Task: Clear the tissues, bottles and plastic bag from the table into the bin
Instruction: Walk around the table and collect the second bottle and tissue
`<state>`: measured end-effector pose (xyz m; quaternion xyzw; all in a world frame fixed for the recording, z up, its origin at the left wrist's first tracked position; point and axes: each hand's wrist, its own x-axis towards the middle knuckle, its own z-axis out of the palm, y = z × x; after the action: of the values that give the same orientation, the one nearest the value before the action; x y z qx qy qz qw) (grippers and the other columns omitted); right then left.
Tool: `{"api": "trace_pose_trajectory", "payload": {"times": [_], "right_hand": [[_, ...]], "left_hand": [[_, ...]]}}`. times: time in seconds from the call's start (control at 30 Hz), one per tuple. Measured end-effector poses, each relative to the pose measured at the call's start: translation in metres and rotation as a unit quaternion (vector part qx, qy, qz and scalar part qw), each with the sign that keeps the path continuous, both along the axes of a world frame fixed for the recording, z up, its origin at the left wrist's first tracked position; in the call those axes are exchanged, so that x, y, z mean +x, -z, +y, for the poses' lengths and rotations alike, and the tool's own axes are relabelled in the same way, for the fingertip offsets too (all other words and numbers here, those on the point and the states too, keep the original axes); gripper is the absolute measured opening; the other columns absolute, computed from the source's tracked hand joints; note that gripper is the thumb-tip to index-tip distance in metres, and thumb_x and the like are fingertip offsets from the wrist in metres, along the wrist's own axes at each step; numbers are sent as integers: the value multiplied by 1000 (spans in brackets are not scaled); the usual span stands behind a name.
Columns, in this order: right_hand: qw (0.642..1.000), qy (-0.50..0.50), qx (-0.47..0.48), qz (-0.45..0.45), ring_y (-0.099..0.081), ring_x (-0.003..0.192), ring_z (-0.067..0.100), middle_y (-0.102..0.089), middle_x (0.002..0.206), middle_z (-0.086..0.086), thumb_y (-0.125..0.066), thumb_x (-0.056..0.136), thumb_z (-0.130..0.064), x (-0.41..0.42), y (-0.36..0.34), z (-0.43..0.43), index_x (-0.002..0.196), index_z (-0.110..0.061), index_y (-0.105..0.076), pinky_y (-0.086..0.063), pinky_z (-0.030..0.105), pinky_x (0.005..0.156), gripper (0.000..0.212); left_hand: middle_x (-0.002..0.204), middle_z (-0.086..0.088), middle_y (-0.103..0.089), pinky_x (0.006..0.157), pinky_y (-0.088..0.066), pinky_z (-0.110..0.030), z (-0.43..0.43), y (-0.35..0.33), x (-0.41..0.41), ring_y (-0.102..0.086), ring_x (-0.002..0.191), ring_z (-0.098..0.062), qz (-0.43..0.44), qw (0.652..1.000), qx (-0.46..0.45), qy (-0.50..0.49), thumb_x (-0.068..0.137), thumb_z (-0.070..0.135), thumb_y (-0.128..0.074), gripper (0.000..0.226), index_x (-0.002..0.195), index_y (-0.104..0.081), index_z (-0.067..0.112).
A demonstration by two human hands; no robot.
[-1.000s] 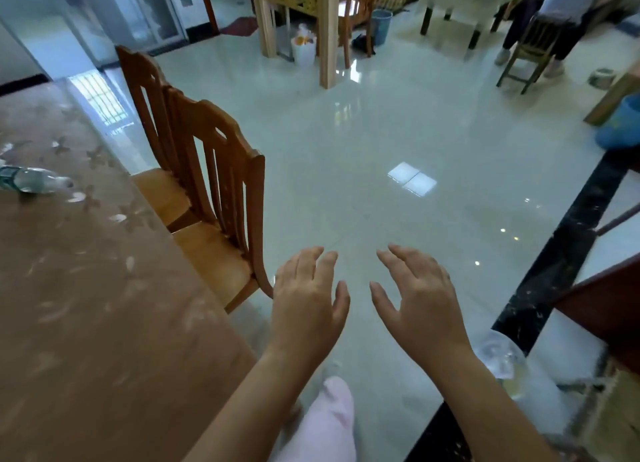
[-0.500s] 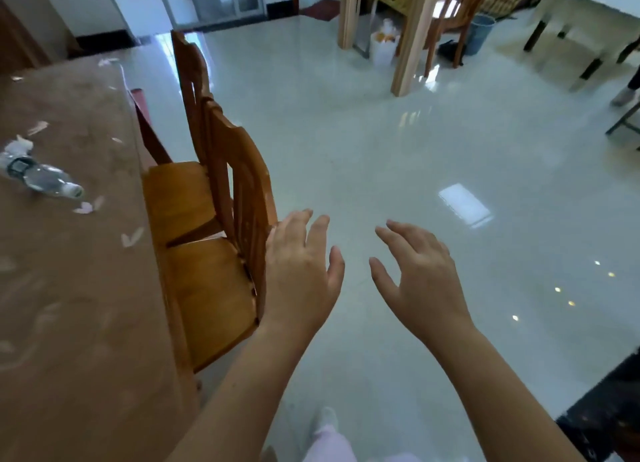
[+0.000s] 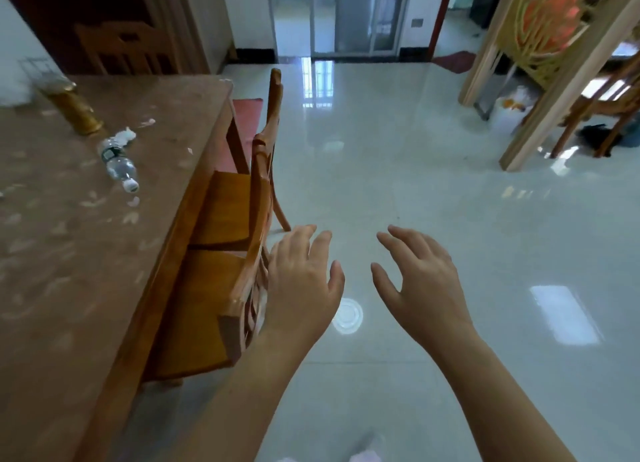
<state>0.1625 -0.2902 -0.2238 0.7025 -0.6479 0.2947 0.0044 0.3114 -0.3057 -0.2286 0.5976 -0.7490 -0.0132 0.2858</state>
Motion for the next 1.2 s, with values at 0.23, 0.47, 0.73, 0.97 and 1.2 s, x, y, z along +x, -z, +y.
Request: {"api": "trace_pose_trajectory", "payload": {"times": [0.23,0.47,0.73,0.97,1.2], "right_hand": [[997,-70,-10,-22,-57,104,32,-64,112,12,-43,80,-34,-24,-8,-65,111,-8,-60,-43,46,90,44],[990,-137,-22,-19,-57,102,31,-65,111,12,-48,80,-31,-19,-9,-151,111,-8,-60,-45,45,88,40],[978,-204,-34,19,-57,103,32,-64,111,13,-54,80,-25,25,-22,-300,111,-8,-59,-44,45,88,36],[964,-263,-31,23,-55,108,29,-63,115,9,-63,81,-24,77,-35,-407,115,-13,-58,-41,44,93,36],[937,-347,-11,19,-53,113,29,-62,118,8,-62,82,-28,107,-27,-497,117,-15,-57,-40,49,96,37]], "left_hand": [[121,-16,-60,93,-42,-50,-42,-13,-24,-53,115,-34,-9,998,11,-59,82,29,-51,41,117,-58,9],[120,-16,-61,92,-42,-52,-110,-12,-21,-53,115,-35,3,991,23,-129,80,31,-50,43,115,-59,9],[122,-18,-58,98,-36,-52,-240,-19,28,-50,117,-37,6,981,11,-195,86,24,-51,37,117,-57,7],[136,-8,-47,106,-32,-48,-325,-24,75,-36,128,-25,60,955,76,-281,90,28,-49,41,129,-47,15],[142,-2,-39,109,-26,-42,-386,-12,89,-28,132,-19,74,920,122,-365,92,34,-44,43,133,-41,21]]}}
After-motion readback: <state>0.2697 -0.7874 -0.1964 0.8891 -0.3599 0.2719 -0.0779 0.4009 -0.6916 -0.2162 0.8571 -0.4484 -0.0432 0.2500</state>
